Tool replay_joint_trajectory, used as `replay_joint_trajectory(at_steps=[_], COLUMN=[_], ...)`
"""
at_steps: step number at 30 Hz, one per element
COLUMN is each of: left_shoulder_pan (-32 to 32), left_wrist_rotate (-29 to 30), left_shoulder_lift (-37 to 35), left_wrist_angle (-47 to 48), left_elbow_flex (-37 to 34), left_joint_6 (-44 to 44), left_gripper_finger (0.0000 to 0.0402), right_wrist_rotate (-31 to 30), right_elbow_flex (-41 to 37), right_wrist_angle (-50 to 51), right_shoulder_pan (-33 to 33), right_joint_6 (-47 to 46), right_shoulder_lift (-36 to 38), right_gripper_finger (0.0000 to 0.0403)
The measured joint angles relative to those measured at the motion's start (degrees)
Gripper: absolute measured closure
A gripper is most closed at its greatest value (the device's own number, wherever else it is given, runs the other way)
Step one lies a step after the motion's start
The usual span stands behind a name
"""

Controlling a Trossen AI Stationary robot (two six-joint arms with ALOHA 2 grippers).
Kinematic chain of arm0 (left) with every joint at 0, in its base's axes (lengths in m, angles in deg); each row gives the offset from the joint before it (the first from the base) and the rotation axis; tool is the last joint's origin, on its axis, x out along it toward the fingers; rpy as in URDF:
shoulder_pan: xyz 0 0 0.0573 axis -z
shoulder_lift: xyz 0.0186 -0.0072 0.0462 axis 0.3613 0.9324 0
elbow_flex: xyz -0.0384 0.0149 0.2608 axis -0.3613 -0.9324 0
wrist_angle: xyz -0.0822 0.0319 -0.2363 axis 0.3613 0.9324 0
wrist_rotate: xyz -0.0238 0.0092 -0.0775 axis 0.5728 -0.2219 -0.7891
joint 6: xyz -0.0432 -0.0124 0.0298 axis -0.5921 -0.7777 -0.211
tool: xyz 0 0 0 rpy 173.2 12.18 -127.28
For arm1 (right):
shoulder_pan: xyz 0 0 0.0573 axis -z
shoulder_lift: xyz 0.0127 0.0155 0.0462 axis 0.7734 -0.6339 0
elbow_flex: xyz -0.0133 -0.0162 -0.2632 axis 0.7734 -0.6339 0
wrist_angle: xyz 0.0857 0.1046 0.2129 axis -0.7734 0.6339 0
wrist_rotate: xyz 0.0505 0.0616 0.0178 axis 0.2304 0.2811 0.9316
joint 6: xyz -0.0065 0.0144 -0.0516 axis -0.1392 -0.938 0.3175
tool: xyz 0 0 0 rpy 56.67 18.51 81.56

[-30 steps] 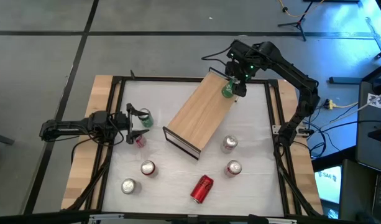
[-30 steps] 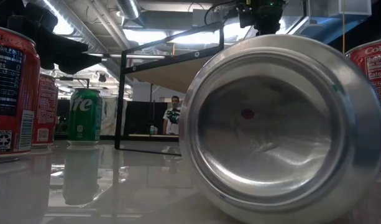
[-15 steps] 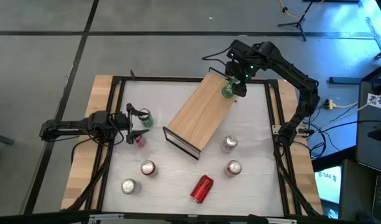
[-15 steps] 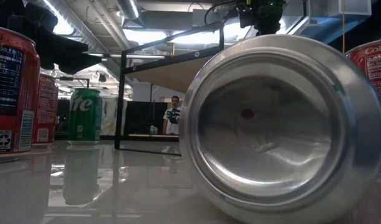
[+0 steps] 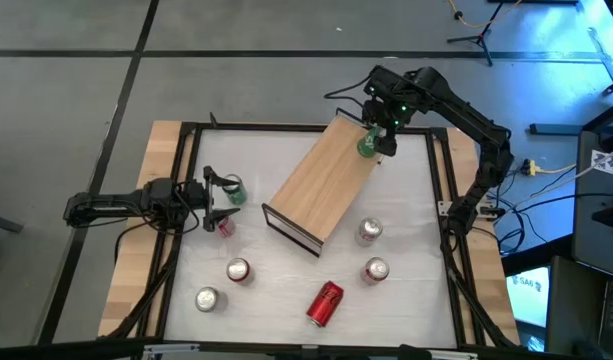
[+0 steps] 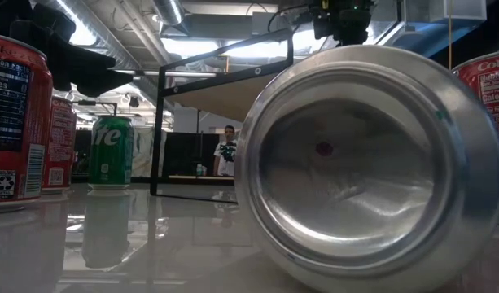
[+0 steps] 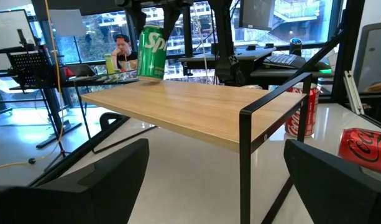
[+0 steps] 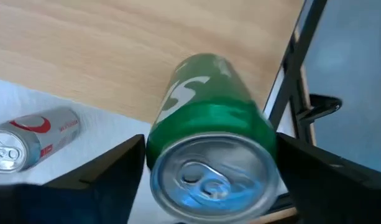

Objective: Place canned beverage on shelf
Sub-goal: Put the right green soda can on the shelf

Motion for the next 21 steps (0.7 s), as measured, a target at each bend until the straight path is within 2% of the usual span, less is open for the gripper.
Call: replay_joint_trajectory(at_steps=[7, 12, 21], left_shoulder_pan=[0.0, 0.0, 0.0], left_wrist_rotate=[0.0, 0.0, 0.0], left_shoulder_lift=[0.0, 0.0, 0.0], left_wrist_angle=[0.0, 0.0, -1.7], left_elbow_flex=[0.0, 0.0, 0.0], left_joint_6=[0.0, 0.0, 0.0], left_gripper_finger=[0.0037, 0.0037, 0.0037], right_wrist_rotate=[0.0, -0.4, -6.0], right_elbow_flex=[0.0, 0.1, 0.1], right_wrist_angle=[-0.3, -0.4, -0.5], right_shoulder_pan=[0.0, 0.0, 0.0], right_joint_6=[0.0, 0.0, -0.3], right_shoulder_lift=[0.0, 0.0, 1.4], right_gripper_finger=[0.0007, 0.0008, 0.0011])
